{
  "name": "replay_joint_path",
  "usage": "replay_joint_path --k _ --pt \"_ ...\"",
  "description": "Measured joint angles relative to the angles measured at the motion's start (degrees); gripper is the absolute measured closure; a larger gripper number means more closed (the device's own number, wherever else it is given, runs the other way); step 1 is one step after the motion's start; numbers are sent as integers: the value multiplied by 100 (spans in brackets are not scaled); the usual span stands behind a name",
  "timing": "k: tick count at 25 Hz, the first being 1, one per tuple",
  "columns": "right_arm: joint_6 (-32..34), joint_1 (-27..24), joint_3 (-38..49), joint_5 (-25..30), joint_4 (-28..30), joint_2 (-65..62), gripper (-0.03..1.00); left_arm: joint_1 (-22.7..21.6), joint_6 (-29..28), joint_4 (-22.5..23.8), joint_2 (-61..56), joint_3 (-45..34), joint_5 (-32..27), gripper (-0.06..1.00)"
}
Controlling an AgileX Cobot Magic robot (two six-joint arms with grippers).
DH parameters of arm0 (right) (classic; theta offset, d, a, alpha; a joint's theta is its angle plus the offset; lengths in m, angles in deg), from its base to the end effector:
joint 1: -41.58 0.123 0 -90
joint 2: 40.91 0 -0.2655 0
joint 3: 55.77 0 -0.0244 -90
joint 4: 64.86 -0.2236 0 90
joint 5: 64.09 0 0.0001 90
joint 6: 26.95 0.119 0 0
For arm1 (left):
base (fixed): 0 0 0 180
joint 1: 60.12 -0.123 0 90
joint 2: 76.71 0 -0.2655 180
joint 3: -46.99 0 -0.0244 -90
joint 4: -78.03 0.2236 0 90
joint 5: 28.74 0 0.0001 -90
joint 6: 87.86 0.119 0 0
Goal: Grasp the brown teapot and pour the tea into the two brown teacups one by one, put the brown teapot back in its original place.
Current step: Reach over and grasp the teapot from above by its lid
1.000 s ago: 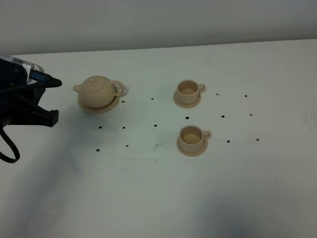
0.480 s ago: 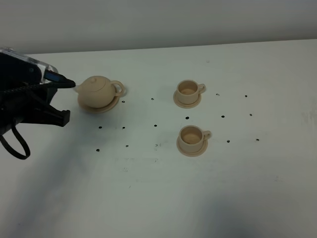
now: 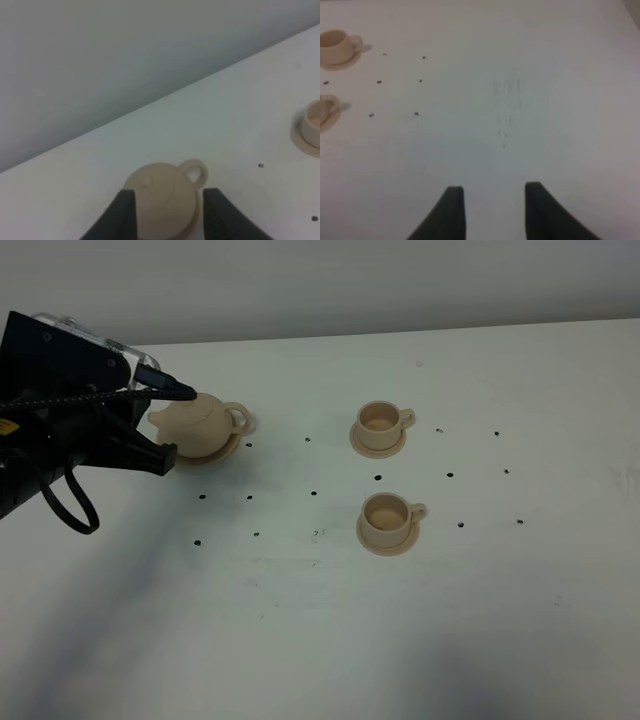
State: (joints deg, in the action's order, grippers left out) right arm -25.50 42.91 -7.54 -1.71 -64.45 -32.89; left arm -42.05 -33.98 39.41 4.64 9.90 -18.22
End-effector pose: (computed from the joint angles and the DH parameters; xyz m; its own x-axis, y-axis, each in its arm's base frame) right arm 0.0139 -0.0004 0.2475 -0.4793 0.0109 -0.8776 -0.0071 0.9998 0.0163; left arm 0.2697 -0.0738 0.2596 -0.2598 0.3681 -0.8928 0.2877 0.9120 0.2923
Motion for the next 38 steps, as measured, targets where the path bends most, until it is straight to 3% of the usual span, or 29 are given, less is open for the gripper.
replay_joint_path --k 4,15,23,34,38 --pt "0 0 0 0 0 0 65 0 -141 177 11 4 37 64" --pt "0 0 0 0 0 0 65 0 -1423 1259 210 6 175 65" --pt "0 0 0 0 0 0 65 0 -2087 1615 469 33 182 66" --pt "0 0 0 0 0 0 66 0 -2357 1844 1030 847 -314 66" --pt "0 0 0 0 0 0 66 -67 -2738 1954 1300 1080 -488 66"
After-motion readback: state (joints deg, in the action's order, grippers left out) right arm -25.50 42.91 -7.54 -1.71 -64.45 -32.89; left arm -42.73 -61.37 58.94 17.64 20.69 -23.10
